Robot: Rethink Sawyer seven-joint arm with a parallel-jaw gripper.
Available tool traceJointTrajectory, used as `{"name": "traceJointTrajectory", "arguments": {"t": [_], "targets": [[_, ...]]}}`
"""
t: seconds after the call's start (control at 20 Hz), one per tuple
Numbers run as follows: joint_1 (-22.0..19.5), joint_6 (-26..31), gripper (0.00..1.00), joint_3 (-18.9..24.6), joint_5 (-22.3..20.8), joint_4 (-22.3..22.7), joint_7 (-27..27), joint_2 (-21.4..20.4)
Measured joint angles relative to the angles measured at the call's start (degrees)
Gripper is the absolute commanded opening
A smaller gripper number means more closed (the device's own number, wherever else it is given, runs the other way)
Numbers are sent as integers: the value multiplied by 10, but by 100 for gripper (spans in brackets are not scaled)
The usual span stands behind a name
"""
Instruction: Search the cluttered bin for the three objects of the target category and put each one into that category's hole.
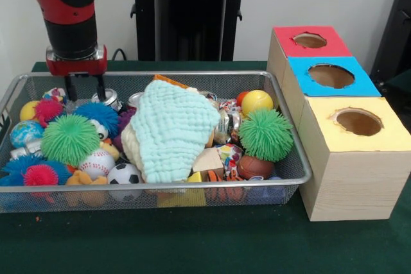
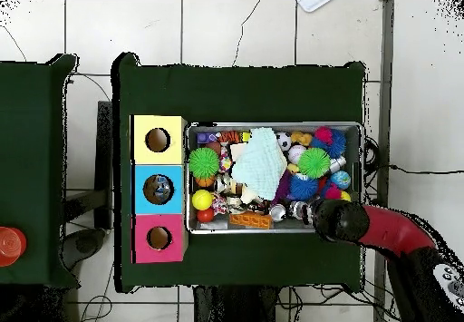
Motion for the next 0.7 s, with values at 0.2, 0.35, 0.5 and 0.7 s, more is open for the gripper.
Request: {"name": "traceJointTrajectory", "arguments": {"t": [0.2, 0.35, 0.5, 0.7], "targets": [[27, -18, 100, -27, -14, -8, 0, 0], [39, -32, 100, -41, -25, -15, 0, 0], [53, -71, 100, -70, -52, -32, 0, 10], [76, -132, 100, -100, -82, -35, 0, 30]]}}
